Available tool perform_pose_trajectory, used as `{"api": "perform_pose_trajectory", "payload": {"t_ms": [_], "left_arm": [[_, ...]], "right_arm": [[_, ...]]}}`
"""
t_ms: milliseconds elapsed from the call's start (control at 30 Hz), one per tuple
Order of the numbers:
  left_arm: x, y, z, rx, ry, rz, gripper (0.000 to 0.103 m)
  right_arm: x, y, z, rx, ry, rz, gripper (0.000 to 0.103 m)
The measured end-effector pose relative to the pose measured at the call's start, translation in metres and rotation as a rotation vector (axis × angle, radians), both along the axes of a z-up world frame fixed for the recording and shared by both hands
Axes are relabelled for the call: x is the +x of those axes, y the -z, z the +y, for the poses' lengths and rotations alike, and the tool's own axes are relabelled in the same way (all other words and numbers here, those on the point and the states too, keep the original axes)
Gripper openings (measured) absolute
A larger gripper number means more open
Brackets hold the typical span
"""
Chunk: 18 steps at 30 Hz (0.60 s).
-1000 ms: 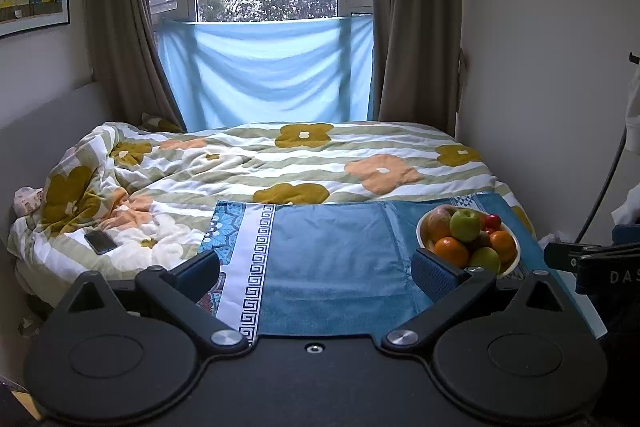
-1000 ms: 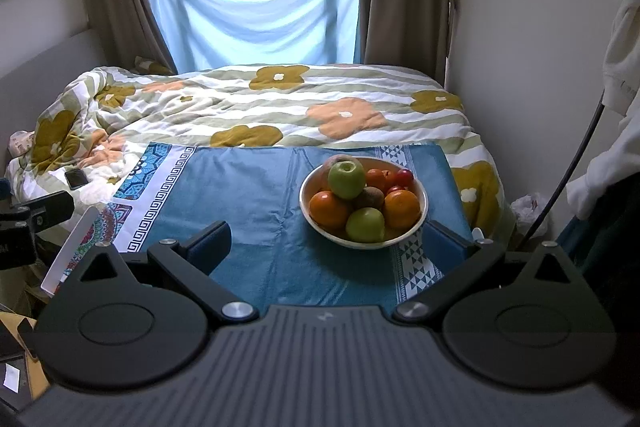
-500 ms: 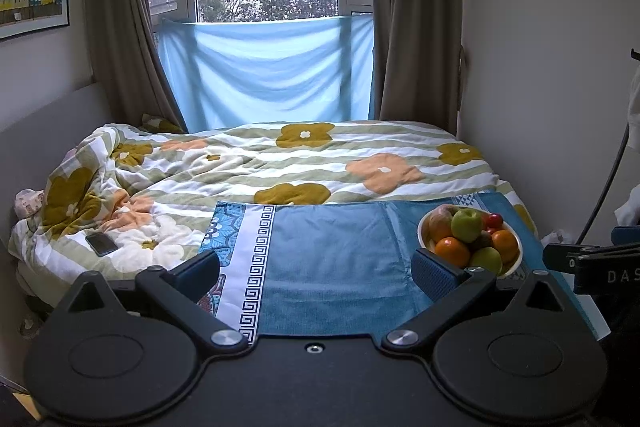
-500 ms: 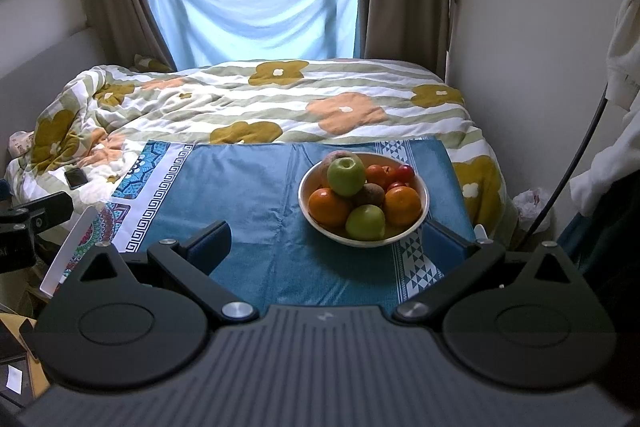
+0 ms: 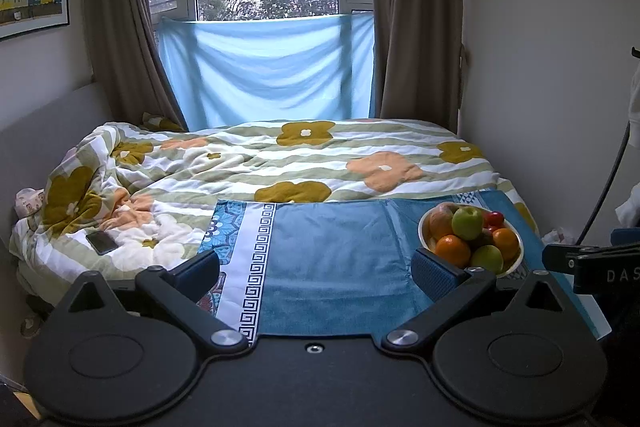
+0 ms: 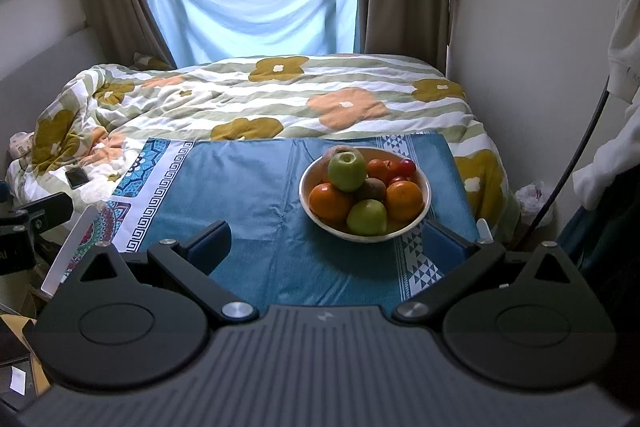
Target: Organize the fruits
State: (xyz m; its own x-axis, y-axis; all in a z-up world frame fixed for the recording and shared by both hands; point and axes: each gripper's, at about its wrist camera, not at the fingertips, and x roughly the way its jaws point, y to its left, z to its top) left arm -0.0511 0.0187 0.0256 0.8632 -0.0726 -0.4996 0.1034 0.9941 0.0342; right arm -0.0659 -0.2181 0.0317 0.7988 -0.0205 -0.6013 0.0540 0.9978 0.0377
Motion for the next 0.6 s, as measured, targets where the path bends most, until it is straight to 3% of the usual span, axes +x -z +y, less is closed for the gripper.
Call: {"api": "perform_pose_trajectory", "payload": {"t_ms": [600], "left_arm": [[-0.0041, -0.0004, -0.0047, 0.031, 0.010, -0.017, 0.103]], "right_arm": [[0.0000, 0.0000, -0.0027, 0.006, 0.001, 0.006, 0.103]]}}
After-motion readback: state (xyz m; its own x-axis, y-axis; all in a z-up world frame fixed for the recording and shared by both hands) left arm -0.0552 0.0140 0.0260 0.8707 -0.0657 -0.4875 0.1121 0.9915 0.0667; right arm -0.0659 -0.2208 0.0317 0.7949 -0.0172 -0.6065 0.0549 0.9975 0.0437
